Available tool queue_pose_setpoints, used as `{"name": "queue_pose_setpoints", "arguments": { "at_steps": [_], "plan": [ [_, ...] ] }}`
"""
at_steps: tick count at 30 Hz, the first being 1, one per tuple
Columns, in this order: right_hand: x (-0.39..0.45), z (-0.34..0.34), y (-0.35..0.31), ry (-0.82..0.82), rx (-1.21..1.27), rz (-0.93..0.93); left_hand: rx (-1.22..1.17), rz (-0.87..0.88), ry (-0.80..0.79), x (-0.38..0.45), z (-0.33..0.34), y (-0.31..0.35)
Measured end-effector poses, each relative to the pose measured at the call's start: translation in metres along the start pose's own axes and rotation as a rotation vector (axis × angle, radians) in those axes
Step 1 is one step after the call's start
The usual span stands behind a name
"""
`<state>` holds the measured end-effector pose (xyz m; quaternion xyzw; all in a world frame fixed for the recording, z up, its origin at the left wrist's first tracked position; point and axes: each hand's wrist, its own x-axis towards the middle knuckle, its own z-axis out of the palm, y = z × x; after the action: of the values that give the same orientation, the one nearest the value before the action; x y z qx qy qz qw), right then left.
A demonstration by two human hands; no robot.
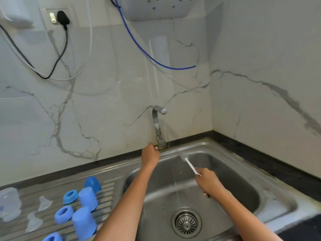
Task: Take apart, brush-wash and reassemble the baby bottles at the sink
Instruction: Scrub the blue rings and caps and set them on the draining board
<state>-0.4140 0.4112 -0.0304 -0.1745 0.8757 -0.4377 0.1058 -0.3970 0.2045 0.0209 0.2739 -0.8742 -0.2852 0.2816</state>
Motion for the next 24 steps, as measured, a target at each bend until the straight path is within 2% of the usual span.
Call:
{"name": "queue_pose_setpoints", "arguments": {
  "at_steps": [5,9,16,24],
  "plan": [
    [0.001,0.000,0.003,0.002,-0.034,0.009,-0.167,-0.083,-0.109,0.026,0.021,-0.004],
    [0.003,0.000,0.004,0.003,-0.059,0.006,-0.333,-0.108,-0.137,0.038,0.028,-0.004],
    [0.003,0.000,0.002,-0.001,-0.060,-0.002,-0.495,-0.047,-0.164,0.054,0.031,0.008],
    [0.002,0.001,-0.001,-0.002,-0.056,0.008,-0.484,-0.039,-0.210,0.056,0.033,0.012]
  ]
}}
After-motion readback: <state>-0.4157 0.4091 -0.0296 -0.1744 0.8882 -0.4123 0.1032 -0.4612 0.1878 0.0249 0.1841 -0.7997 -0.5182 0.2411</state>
